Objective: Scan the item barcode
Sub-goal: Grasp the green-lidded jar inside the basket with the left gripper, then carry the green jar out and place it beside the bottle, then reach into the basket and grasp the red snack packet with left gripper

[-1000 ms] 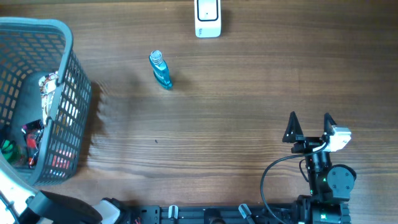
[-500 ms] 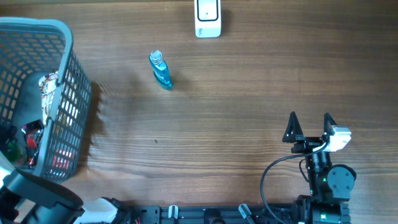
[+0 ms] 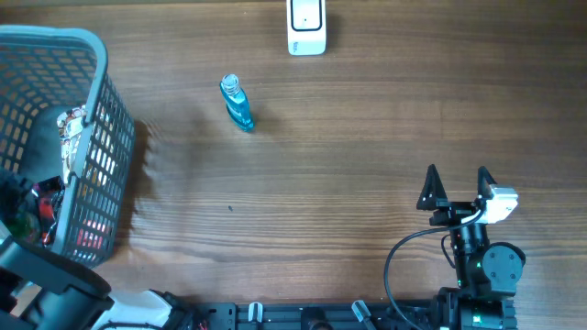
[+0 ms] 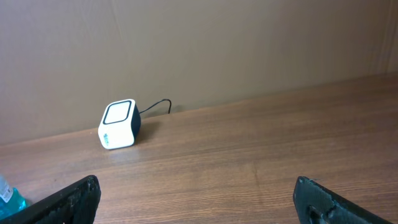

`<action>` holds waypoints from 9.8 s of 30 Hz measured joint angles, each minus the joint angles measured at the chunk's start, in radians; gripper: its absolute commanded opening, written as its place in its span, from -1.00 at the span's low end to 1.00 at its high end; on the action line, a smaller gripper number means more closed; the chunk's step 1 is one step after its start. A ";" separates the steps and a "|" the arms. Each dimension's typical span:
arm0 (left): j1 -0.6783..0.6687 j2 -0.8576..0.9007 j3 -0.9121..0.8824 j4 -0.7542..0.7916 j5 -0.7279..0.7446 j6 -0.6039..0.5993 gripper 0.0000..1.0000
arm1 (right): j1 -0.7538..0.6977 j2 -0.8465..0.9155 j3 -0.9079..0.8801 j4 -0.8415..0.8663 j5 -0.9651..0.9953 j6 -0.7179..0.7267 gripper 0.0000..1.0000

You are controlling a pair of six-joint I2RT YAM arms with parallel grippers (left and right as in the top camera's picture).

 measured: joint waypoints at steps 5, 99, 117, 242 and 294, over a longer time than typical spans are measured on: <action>0.000 0.046 0.000 -0.011 0.008 0.000 1.00 | 0.000 0.000 0.000 0.000 0.000 0.000 1.00; -0.237 0.207 0.000 0.258 -0.230 -0.420 0.34 | 0.000 0.000 0.000 0.000 0.000 0.000 1.00; -0.237 0.178 -0.002 0.238 -0.218 -0.425 0.23 | 0.000 0.000 0.000 0.000 0.000 0.000 1.00; -0.275 0.101 0.274 -0.253 -0.228 0.473 1.00 | 0.002 0.000 0.000 0.002 0.000 0.000 1.00; -0.340 -0.175 -0.031 -0.049 -0.278 0.342 -0.92 | 0.002 0.000 0.000 0.002 0.000 0.000 1.00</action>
